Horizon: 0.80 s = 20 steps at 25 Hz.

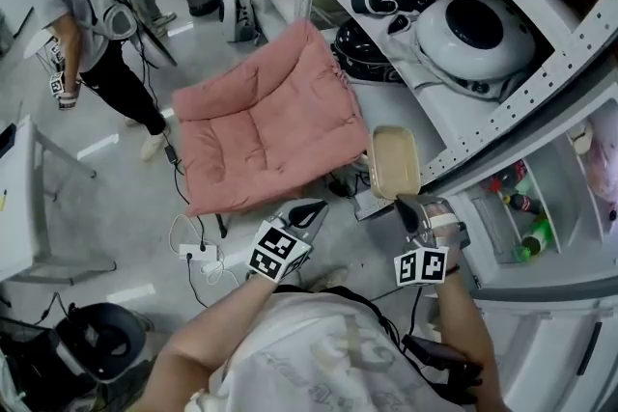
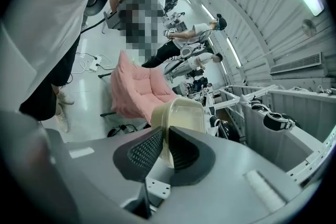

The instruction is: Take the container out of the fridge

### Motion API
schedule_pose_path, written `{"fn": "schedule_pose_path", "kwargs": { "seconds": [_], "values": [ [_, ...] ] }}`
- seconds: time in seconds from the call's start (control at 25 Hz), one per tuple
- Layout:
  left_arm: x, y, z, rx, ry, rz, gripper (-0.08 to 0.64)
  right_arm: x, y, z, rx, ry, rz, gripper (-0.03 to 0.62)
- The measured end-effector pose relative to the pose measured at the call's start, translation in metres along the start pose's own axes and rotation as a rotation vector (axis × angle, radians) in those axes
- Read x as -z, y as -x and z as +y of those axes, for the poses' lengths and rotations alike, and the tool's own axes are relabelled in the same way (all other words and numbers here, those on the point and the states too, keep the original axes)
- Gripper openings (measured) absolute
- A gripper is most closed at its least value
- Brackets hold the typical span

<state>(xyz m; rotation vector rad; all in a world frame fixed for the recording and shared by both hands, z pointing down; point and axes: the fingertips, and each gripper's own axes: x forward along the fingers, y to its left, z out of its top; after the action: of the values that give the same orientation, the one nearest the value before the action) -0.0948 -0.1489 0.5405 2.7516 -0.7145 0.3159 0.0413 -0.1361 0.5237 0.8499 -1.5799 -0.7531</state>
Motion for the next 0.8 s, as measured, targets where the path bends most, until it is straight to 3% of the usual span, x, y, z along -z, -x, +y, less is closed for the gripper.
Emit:
{"fn": "schedule_pose_path", "kwargs": {
  "seconds": [0.32,0.8],
  "values": [
    [0.002,0.025,0.029,-0.071,0.017,-0.018,0.003,-0.038,-0.027,-0.008,-0.015,0.042,-0.077,0.044],
    [-0.004,0.034,0.057,-0.106,0.007,-0.036,0.003,-0.063,-0.049,-0.009,-0.025,0.056,-0.130,0.044]
  ]
}}
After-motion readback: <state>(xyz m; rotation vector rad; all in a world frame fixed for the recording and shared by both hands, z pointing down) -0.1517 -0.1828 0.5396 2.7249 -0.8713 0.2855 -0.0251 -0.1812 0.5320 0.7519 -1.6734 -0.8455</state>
